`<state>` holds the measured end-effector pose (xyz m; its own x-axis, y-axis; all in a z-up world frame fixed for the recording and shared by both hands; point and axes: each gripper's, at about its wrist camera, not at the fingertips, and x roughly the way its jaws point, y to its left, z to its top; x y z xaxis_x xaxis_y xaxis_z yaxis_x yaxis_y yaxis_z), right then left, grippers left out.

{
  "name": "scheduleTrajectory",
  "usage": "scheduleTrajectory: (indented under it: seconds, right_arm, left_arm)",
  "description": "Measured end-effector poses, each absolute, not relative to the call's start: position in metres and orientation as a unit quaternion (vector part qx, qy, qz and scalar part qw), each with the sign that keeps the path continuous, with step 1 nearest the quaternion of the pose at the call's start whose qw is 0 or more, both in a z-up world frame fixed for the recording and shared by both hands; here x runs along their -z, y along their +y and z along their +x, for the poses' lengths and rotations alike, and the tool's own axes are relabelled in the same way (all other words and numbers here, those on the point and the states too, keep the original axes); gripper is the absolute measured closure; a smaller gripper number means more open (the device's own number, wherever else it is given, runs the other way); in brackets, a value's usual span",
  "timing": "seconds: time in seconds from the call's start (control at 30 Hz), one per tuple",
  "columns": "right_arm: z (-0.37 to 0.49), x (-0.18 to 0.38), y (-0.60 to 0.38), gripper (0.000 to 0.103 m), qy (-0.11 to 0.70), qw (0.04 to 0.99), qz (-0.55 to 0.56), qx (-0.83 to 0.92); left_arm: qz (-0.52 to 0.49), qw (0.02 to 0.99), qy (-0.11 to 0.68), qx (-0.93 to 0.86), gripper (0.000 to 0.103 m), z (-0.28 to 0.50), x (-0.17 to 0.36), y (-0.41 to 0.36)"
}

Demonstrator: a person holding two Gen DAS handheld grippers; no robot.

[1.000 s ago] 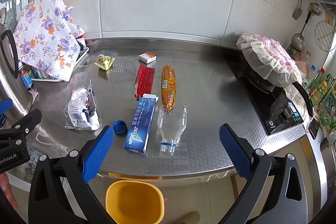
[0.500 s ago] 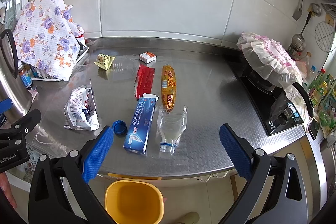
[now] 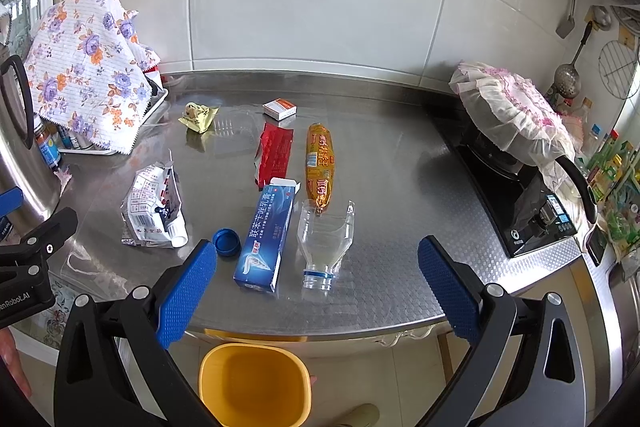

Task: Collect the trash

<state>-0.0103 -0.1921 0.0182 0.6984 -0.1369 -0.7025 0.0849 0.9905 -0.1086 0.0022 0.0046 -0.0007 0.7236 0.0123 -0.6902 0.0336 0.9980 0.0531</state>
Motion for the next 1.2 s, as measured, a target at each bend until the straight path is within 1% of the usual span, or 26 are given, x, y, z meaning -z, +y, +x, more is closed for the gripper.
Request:
scheduleTrajectory:
  seconds: [0.7,1.0,1.2]
  right_arm:
    - [-0.011,-0.013,-0.195,0.003,0.389,0.918,-0.034,0.066]
    - [0.001,0.001,-0.203,0.003,0.407,0.91,-0.035,0.067]
    - [0.017,0.016,-0.217,0.003,0.423,0.903,-0.028,0.069]
  left_arm:
    - [0.023,0.925,0.38,0.008,0.005,0.003,0.005,0.009]
    - [0.0,0.914,0.405,0.006,0.005,0.019,0.023,0.015]
    - [-0.016,0.905,0.425,0.008,0.005,0.046,0.041,0.015]
